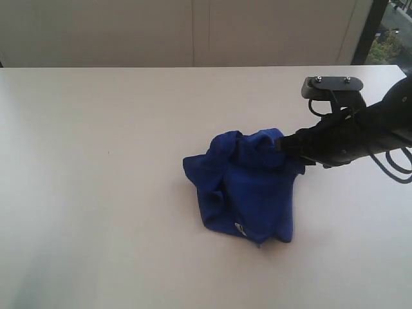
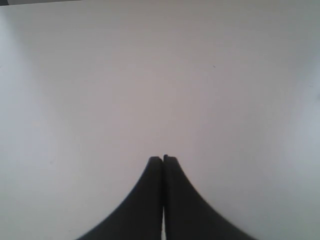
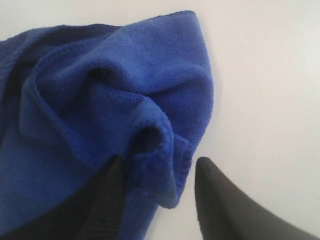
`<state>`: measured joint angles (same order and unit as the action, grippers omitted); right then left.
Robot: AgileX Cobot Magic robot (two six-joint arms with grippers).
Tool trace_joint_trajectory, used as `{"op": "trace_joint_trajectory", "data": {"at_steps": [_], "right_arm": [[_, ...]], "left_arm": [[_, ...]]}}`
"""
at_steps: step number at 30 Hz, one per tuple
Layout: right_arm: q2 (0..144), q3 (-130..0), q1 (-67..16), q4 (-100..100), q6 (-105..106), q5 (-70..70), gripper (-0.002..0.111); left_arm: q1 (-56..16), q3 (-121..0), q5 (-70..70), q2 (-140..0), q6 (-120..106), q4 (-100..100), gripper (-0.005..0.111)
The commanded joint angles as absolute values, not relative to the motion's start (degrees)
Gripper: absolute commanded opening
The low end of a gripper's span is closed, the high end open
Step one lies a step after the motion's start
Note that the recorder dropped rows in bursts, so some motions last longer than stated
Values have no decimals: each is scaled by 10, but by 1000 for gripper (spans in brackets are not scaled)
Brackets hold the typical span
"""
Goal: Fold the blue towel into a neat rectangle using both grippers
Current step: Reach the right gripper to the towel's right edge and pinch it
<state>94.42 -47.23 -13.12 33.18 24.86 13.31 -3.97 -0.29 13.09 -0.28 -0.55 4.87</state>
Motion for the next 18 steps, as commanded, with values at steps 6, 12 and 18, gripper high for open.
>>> {"op": "trace_joint_trajectory", "data": {"at_steps": [6,12,18], "right_arm": [[944,-475,-132,321,272,140,0],[881,-523,-132,258,298,209,0],[845,-539,-132,209,298,257,0]], "left_arm": [[-39,0,131,0,0,50,0],[-39,0,131,0,0,50,0],[-39,0,131,0,0,50,0]]}}
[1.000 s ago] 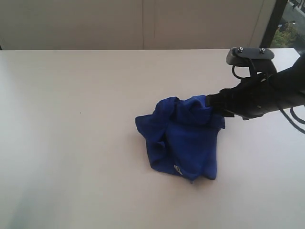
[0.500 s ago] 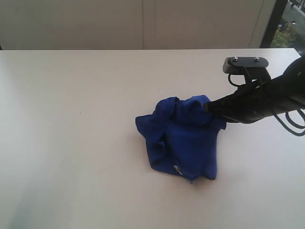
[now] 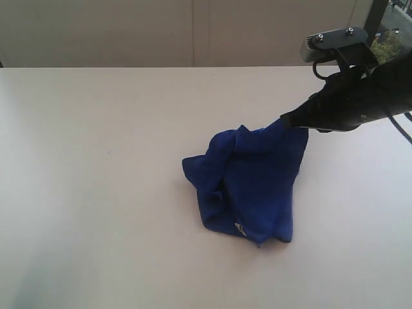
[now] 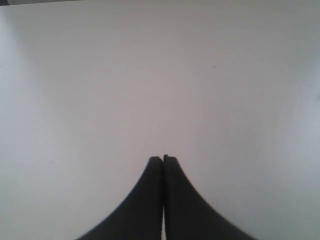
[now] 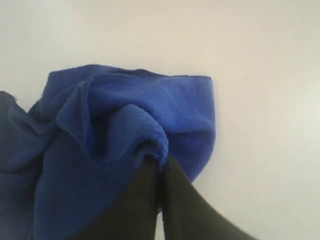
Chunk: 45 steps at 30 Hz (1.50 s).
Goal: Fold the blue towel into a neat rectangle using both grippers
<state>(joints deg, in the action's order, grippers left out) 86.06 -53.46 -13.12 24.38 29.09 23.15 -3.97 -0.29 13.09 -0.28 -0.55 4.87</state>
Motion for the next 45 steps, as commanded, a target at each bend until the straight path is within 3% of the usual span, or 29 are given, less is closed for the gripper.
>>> {"op": "trace_joint_trajectory", "data": {"at_steps": [1,27,41,45], "right_arm": [[846,-539,-132,208,298,257,0],[853,-537,-132,209,298,257,0],[853,-537,-132,209,298,259,0],[853,-537,-132,210,296,261,0]], "left_arm": [[-39,0,131,0,0,50,0],[-39,0,94,0,0,50,0],[-39,0,-65,0,35,78,0],[-39,-16,0,-5,53,101,0]]}}
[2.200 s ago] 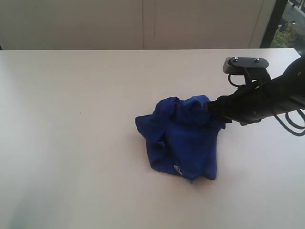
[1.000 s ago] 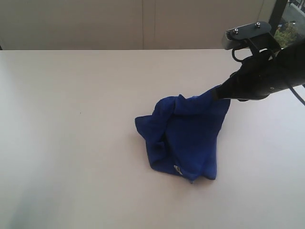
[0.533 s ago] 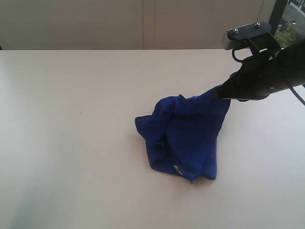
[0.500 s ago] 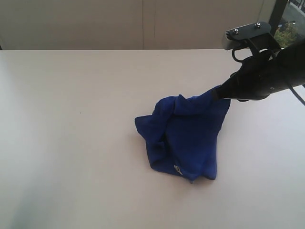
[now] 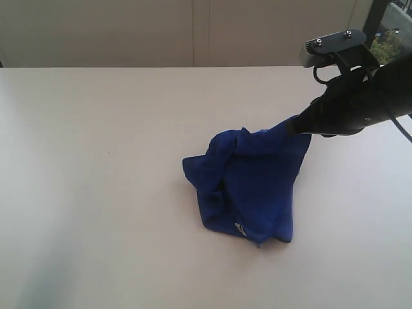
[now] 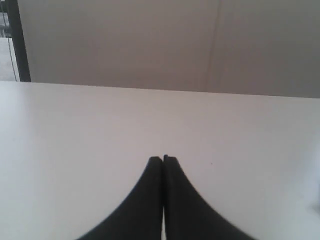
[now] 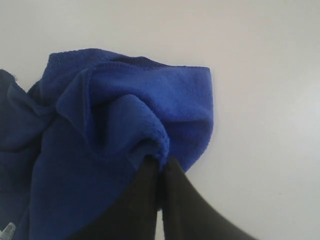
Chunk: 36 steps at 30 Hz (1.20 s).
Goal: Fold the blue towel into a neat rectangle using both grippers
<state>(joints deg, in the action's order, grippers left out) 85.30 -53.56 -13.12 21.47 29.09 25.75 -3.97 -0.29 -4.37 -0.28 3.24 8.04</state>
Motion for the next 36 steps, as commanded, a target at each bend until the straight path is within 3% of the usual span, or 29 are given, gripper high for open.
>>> {"op": "trace_joint_trajectory", "data": {"at_steps": [1,12,23,27,31,36], "right_arm": [[853,-537,-132,210,294,261,0],[853,-537,-132,224,293,261,0],[853,-537,-132,224,290,266,0],[853,-537,-132,226,280,267,0],[853,-537,-132,226,280,271,0],[856,-537,-132,226,280,271,0]], "left_arm": [[-39,-27,15,-18,56,101,0],[-39,-338,250,-331,0,87,0],[-40,-518,311,-714,-83,153,0],[-94,-565,305,-848,-210,317,0],[-183,-657,264,-982,-212,346,0],[-241,-765,276,-1097,-214,383,2]]}}
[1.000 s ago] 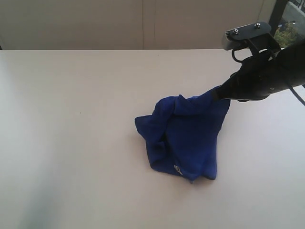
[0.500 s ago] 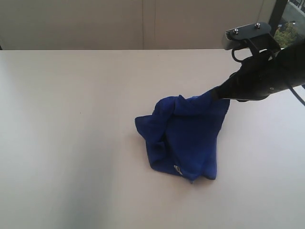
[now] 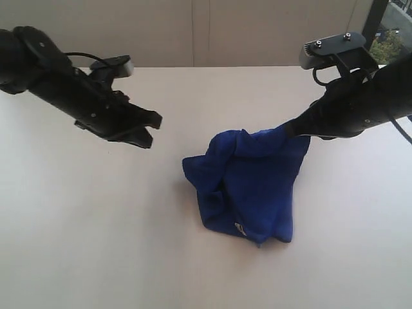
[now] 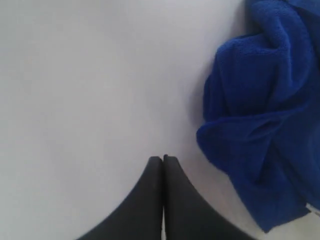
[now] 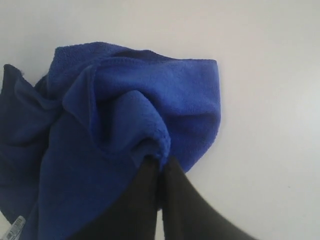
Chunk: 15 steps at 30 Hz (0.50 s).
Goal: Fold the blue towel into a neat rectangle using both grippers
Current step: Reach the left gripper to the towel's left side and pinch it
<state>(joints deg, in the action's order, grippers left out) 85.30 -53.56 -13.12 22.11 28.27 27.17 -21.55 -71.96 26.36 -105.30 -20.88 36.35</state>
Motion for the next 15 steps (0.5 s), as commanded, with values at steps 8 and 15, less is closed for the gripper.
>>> {"op": "trace_joint_trajectory", "data": {"at_steps": [8,15], "right_arm": [[877,-537,-132,226,280,273,0],[882,-537,-132,226,280,275,0]], "left_arm": [[-258,-800,288,-1137,-229,394,50],[-258,-800,293,-1149,-323,491,55]]}}
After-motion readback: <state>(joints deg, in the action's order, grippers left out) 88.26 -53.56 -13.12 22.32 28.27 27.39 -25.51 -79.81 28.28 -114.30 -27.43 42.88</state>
